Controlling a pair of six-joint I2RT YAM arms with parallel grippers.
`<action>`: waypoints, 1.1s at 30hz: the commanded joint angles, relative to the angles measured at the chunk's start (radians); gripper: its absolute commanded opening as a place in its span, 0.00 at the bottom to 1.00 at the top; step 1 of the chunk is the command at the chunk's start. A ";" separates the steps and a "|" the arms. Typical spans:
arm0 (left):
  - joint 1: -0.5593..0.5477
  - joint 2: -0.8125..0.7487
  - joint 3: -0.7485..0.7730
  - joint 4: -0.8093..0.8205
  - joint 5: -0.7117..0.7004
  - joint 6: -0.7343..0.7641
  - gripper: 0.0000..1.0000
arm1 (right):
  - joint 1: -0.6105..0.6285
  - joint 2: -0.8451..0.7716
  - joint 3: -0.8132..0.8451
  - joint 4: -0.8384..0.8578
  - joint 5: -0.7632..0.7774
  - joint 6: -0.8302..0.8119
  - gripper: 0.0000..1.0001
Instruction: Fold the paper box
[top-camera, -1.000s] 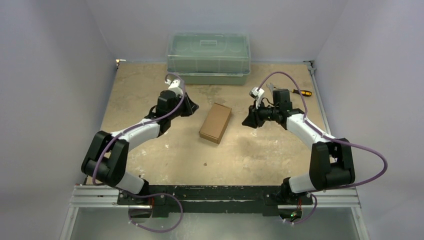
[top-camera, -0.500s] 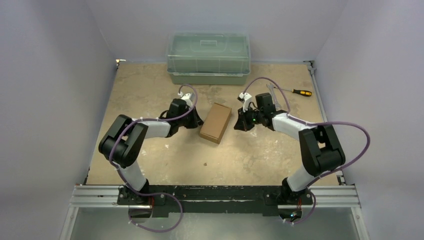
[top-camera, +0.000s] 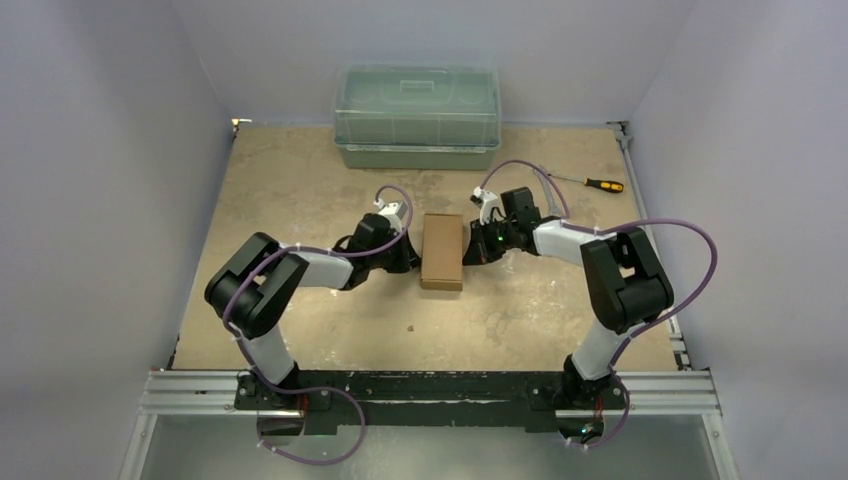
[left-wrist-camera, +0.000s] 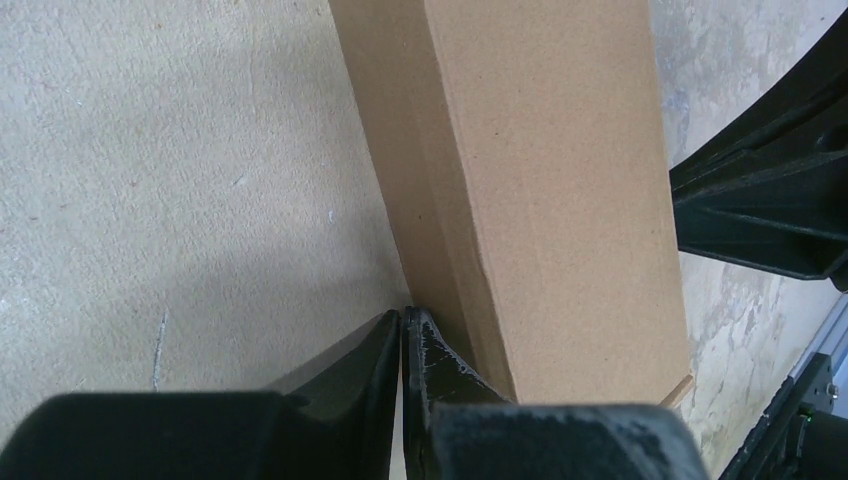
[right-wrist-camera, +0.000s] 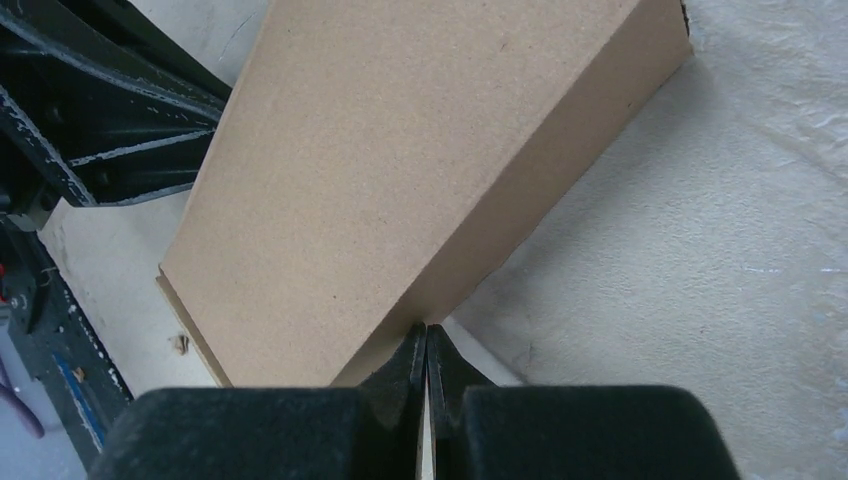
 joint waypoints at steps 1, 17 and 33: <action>-0.033 -0.007 -0.012 0.062 -0.002 -0.056 0.06 | 0.008 -0.008 0.040 0.018 -0.054 0.049 0.04; 0.187 -0.749 -0.002 -0.298 -0.093 0.094 0.97 | -0.507 -0.627 0.174 -0.321 -0.125 -0.470 0.79; 0.192 -1.109 0.228 -0.825 -0.111 0.129 0.99 | -0.590 -1.010 0.264 -0.363 0.056 0.081 0.99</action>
